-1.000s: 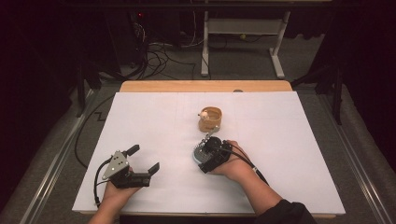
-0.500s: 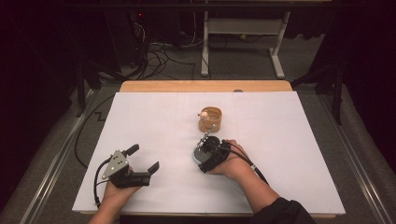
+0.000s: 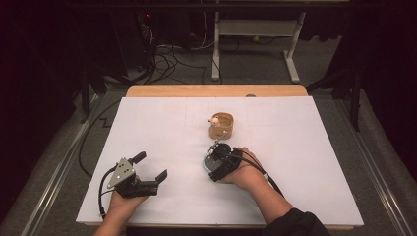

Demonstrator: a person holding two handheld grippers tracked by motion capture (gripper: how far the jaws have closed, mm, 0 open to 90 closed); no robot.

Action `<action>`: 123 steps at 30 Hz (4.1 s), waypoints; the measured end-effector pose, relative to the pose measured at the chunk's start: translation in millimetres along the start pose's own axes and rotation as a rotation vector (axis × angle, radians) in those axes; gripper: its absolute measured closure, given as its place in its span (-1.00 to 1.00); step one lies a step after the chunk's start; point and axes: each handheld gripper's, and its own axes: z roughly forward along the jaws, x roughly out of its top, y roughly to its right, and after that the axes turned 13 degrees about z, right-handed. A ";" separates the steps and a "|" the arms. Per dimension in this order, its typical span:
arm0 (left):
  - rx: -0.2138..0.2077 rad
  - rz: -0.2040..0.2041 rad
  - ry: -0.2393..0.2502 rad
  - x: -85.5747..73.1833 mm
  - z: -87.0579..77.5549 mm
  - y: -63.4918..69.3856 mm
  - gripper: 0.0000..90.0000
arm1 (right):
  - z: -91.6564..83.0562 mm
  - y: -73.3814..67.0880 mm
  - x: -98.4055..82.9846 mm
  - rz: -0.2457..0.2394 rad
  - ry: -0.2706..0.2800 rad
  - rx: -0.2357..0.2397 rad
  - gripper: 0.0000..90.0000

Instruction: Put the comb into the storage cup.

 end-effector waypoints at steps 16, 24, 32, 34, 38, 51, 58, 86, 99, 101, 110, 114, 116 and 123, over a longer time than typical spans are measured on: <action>-0.003 0.008 -0.001 -0.2 -0.2 0.6 -1.00 | -1.6 1.3 0.9 0.005 -0.001 0.005 -0.54; -0.001 0.004 0.003 -0.2 -0.9 -0.8 -1.00 | -9.7 4.3 0.3 0.025 0.027 0.021 -0.54; -0.001 0.002 0.006 0.1 -0.7 -0.3 -1.00 | -30.0 8.8 -2.8 0.032 0.085 0.000 -0.54; -0.001 0.002 0.002 0.0 -0.6 -0.8 -1.00 | -34.4 10.5 -4.1 0.033 0.099 -0.004 -0.54; 0.003 0.002 0.006 0.0 -0.1 -1.4 -1.00 | -39.7 12.1 -7.0 0.035 0.119 -0.012 -0.54; 0.007 -0.002 0.010 0.6 -2.0 -1.4 -1.00 | -56.9 13.7 -11.3 0.043 0.255 -0.007 -0.54; 0.008 0.000 0.012 0.9 -2.6 -1.5 -1.00 | -65.7 16.0 -16.5 0.050 0.338 -0.030 -0.54; 0.005 -0.001 0.003 0.1 -1.9 -2.0 -1.00 | -80.8 27.3 -38.4 0.124 0.614 -0.014 -0.54; 0.001 0.003 0.002 0.1 -1.7 -0.4 -1.00 | -94.0 35.3 -50.6 0.178 0.740 0.008 -0.54; 0.001 0.003 0.003 0.2 -1.7 -0.3 -1.00 | -95.8 36.1 -52.1 0.181 0.756 0.010 -0.54; -0.003 0.003 0.007 0.5 -1.9 0.5 -1.00 | -102.8 42.2 -60.8 0.203 0.826 0.015 -0.54; -0.007 0.008 0.004 0.5 -1.6 0.5 -1.00 | -105.1 44.7 -64.6 0.211 0.855 0.020 -0.54; -0.007 0.009 0.004 0.5 -1.7 0.6 -1.00 | -105.4 45.4 -65.3 0.212 0.864 0.020 -0.54; -0.010 0.010 0.002 0.2 -1.3 0.7 -1.00 | -103.8 46.8 -69.9 0.229 0.890 0.024 -0.54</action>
